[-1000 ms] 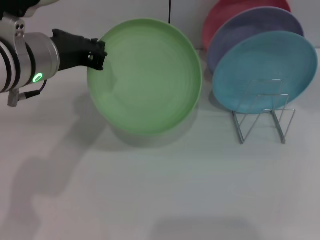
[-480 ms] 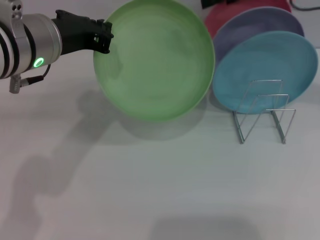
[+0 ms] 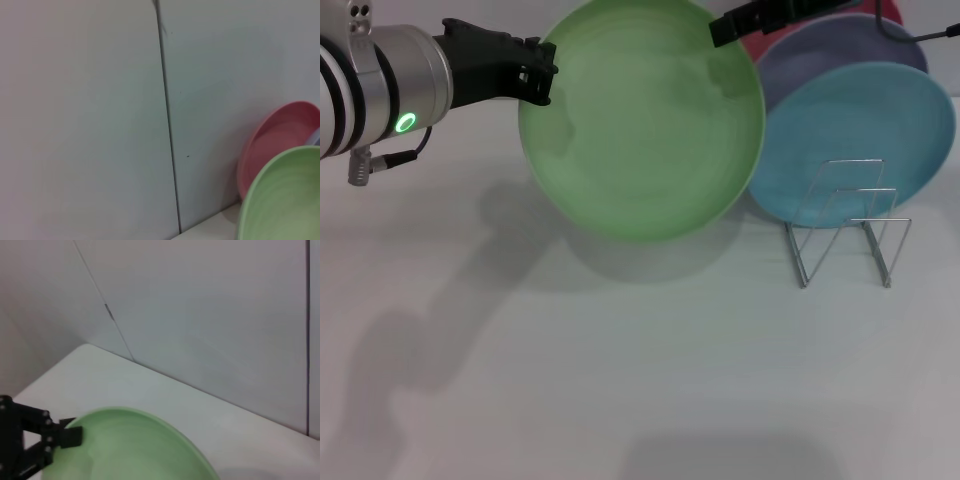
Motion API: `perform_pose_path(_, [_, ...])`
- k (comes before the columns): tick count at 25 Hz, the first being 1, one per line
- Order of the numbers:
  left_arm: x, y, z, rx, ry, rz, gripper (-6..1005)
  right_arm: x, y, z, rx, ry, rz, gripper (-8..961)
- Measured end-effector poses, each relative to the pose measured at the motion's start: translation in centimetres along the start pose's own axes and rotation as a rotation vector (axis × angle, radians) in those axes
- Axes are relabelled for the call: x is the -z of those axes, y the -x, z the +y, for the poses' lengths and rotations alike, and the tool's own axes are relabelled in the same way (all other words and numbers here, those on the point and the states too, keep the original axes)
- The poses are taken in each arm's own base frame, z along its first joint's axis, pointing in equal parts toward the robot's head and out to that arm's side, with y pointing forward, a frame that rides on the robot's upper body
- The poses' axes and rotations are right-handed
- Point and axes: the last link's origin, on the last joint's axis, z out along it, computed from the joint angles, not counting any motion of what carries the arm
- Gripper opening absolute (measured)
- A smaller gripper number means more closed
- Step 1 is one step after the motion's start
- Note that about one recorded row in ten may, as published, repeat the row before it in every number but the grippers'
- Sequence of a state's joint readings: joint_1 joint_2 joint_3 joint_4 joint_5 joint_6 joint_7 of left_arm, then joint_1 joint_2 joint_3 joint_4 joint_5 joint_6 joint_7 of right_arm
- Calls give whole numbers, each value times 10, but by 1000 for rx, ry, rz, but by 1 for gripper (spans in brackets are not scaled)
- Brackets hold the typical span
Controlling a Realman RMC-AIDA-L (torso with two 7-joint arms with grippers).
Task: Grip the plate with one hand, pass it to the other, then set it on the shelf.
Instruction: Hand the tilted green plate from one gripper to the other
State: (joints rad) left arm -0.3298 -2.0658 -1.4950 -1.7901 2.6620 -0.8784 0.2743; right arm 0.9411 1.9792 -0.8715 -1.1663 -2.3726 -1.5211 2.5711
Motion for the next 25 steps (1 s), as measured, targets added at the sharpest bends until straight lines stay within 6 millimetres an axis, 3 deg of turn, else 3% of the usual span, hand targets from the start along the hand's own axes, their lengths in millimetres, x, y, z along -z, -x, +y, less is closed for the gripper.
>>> perform_pose_path(17, [-1,1,0,0,1,-5,95,-13,2,0,2,-17,28,818])
perform_pose_path(25, [-7,7,-1,8,5,-12,104,-18,0,-1,7,-16,35,602])
